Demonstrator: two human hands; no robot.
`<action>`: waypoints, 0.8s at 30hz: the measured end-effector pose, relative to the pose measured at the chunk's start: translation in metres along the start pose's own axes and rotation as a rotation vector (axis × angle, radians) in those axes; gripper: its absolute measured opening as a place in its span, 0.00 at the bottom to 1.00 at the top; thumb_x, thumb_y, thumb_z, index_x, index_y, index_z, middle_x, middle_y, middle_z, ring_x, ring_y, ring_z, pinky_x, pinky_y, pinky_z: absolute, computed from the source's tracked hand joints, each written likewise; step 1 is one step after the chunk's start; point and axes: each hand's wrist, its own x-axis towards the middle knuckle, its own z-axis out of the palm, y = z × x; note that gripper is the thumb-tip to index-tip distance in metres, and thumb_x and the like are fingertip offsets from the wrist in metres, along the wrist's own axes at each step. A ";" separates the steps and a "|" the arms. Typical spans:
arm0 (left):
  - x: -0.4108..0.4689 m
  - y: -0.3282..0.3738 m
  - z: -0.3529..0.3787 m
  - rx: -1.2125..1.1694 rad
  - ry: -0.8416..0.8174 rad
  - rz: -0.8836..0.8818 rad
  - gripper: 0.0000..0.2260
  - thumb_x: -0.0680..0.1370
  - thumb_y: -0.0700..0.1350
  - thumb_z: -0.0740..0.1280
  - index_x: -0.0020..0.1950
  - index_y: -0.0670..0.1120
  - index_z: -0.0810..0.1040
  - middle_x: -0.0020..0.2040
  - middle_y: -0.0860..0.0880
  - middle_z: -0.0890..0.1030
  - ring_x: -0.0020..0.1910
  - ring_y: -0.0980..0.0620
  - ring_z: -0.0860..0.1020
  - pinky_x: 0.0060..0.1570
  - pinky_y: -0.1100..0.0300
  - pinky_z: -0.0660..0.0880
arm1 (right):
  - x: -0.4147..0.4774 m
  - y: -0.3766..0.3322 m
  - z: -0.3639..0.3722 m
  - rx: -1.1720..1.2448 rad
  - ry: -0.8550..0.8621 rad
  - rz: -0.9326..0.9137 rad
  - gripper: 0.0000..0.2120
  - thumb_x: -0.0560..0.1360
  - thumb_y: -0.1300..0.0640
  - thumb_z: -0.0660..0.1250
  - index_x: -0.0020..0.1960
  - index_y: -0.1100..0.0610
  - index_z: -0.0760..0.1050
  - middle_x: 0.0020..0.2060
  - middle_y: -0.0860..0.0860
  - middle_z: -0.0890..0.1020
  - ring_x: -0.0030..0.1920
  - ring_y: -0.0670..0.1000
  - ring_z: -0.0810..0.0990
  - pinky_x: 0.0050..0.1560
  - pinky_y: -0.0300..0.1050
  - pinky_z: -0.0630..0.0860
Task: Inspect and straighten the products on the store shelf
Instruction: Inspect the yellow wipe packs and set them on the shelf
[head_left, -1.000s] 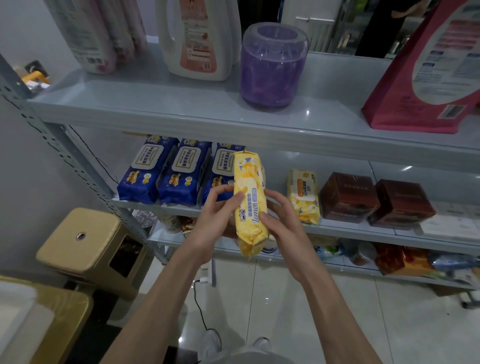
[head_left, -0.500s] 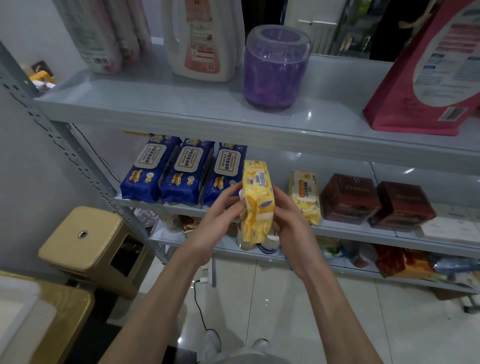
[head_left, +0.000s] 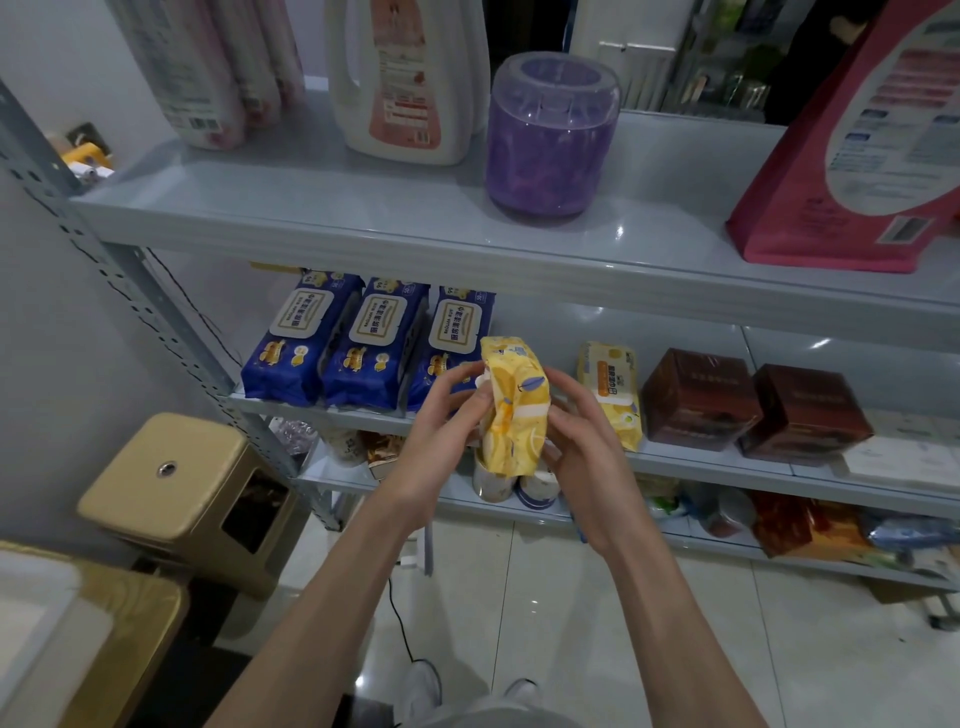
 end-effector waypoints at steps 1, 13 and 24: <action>0.000 0.001 0.000 0.003 -0.004 0.011 0.22 0.74 0.61 0.67 0.67 0.61 0.74 0.60 0.48 0.83 0.60 0.50 0.82 0.67 0.45 0.75 | 0.000 -0.001 0.000 -0.002 0.005 0.004 0.17 0.81 0.56 0.66 0.69 0.48 0.77 0.64 0.53 0.83 0.65 0.55 0.82 0.57 0.47 0.78; 0.005 0.006 -0.001 0.070 -0.043 -0.024 0.23 0.74 0.62 0.68 0.70 0.66 0.73 0.60 0.50 0.84 0.62 0.51 0.81 0.69 0.44 0.73 | 0.006 -0.002 0.002 -0.006 0.024 0.070 0.18 0.82 0.56 0.63 0.71 0.45 0.75 0.63 0.49 0.84 0.65 0.52 0.81 0.62 0.50 0.76; 0.011 0.010 -0.002 0.030 -0.042 -0.128 0.19 0.81 0.62 0.61 0.72 0.64 0.70 0.63 0.55 0.81 0.64 0.51 0.79 0.69 0.45 0.72 | 0.005 -0.003 0.007 -0.150 0.004 0.007 0.24 0.75 0.42 0.68 0.71 0.38 0.74 0.64 0.50 0.83 0.65 0.49 0.81 0.68 0.52 0.76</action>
